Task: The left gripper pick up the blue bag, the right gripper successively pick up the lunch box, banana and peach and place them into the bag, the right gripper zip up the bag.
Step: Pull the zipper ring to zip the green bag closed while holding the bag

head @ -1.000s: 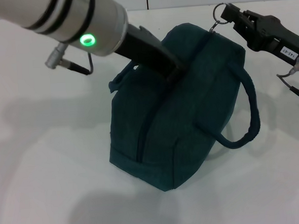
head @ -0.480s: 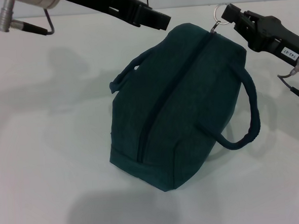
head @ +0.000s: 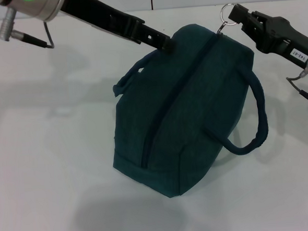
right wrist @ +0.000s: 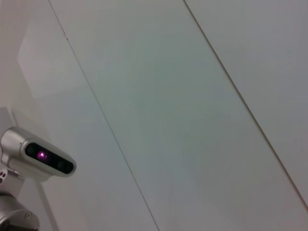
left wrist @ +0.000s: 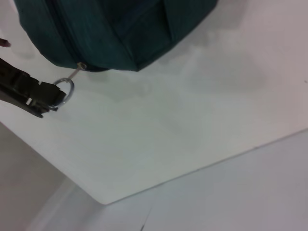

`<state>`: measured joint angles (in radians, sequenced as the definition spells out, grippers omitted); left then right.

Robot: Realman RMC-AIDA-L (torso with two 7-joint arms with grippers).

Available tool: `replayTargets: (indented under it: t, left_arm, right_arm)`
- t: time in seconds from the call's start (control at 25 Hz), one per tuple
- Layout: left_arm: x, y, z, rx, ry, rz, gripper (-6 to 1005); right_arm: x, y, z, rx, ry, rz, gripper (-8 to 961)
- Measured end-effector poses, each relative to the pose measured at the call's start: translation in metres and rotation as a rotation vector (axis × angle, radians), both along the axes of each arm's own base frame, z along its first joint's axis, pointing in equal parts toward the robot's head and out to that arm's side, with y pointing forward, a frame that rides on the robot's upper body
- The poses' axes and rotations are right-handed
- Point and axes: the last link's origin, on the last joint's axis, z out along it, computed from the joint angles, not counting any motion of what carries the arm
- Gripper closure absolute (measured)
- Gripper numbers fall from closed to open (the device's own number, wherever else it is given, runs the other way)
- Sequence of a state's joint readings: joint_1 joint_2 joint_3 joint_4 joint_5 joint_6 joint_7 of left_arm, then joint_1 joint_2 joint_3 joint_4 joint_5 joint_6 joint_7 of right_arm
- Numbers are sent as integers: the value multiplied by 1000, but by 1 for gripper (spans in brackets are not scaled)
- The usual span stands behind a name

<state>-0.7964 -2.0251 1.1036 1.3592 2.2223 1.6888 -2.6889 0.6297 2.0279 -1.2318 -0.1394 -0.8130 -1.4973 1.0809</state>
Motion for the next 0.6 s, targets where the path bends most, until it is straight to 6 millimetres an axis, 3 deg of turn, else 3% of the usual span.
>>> replayTargets:
  t: [0.2, 0.6]
  left_arm:
    - [-8, 2, -3, -60, -28, 48, 99]
    - [-18, 3, -14, -114, -31, 102, 115]
  right_arm:
    - [0, 0, 0, 0, 0, 0, 939]
    - [0, 0, -1, -3, 0, -1, 939]
